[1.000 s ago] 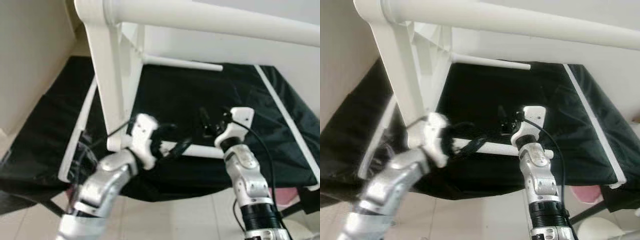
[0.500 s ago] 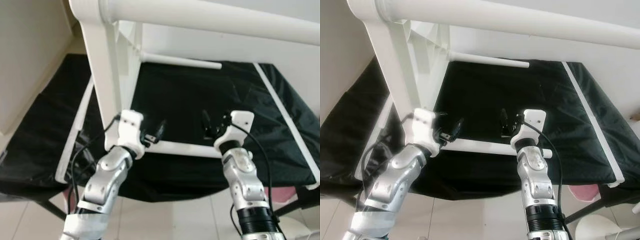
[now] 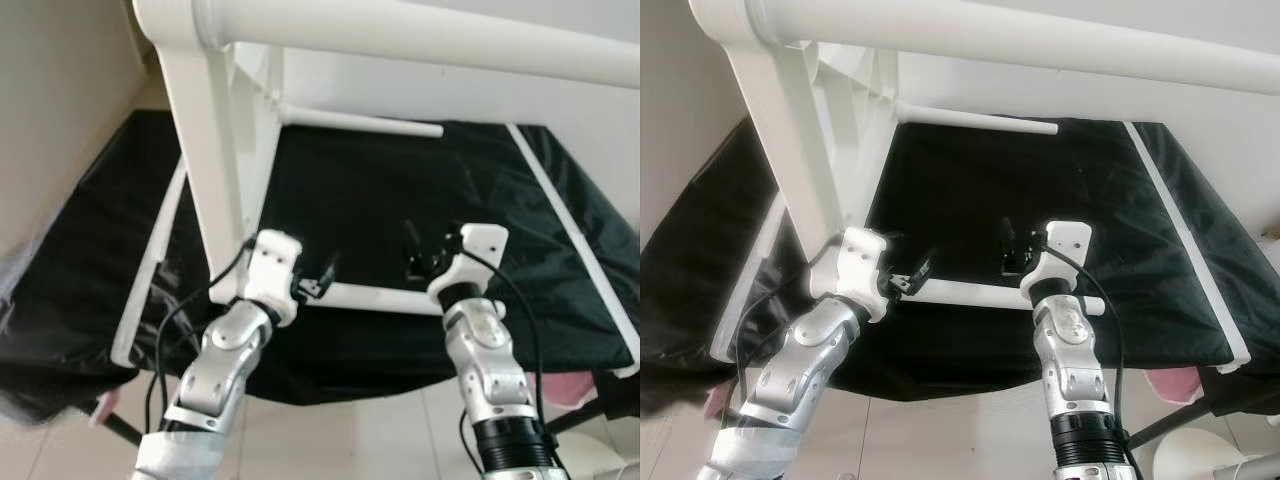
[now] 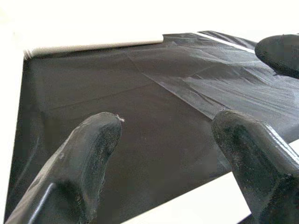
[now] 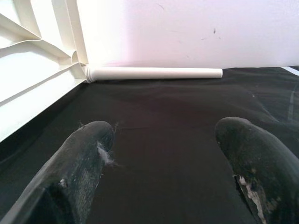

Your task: Building children table

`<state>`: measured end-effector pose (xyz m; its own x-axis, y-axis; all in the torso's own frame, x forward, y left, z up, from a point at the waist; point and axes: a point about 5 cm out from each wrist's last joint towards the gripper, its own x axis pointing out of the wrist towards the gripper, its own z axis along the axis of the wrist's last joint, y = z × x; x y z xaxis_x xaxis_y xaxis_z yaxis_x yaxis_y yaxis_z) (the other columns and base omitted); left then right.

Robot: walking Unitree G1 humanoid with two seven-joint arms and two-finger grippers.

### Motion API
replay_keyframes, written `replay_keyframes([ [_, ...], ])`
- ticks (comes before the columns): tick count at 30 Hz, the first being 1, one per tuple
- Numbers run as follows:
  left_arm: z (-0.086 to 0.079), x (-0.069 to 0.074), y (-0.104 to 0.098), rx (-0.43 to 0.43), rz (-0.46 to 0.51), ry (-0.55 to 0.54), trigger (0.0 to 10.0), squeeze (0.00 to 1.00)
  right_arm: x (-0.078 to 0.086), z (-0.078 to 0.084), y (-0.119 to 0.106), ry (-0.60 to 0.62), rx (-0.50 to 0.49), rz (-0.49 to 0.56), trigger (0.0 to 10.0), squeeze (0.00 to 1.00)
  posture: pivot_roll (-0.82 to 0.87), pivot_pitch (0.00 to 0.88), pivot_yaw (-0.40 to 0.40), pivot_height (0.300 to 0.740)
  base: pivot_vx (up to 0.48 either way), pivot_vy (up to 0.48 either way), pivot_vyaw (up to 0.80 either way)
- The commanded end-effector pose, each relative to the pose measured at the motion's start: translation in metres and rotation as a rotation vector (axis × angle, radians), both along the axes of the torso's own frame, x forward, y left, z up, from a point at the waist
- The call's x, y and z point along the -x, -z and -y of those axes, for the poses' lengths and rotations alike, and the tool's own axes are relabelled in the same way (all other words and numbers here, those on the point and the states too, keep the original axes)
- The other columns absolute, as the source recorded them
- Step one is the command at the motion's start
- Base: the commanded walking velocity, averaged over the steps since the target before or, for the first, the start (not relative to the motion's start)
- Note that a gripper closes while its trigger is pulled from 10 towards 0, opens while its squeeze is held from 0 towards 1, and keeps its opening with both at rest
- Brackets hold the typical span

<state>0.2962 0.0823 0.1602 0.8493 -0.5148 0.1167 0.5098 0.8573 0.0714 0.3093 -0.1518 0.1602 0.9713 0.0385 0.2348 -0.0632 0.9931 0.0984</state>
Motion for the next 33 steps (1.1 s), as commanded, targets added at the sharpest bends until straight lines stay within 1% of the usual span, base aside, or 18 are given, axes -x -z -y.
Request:
replay_keyframes([
  [1,-0.010,-0.004,0.007,-0.011,-0.010,-0.120,10.0,0.00,0.001,0.000,0.005,0.009,-0.003,-0.010,10.0,0.00,-0.03,0.044,-0.009,0.740,0.000,0.000,0.00],
  [8,-0.013,-0.005,0.007,-0.011,-0.005,-0.136,10.0,0.00,0.003,-0.001,0.008,0.010,-0.009,-0.018,10.0,0.00,-0.02,0.042,-0.007,0.740,0.000,0.000,0.00],
  [18,-0.016,-0.007,0.007,-0.024,0.001,-0.140,10.0,0.00,0.006,0.005,0.019,0.027,-0.002,-0.051,10.0,0.00,-0.02,0.033,-0.006,0.740,0.000,-0.263,0.00],
  [33,-0.015,-0.007,0.009,-0.011,-0.005,-0.145,10.0,0.00,0.006,0.003,0.024,0.014,0.011,-0.064,10.0,0.00,-0.01,0.024,-0.013,0.740,0.000,-0.297,0.00],
])
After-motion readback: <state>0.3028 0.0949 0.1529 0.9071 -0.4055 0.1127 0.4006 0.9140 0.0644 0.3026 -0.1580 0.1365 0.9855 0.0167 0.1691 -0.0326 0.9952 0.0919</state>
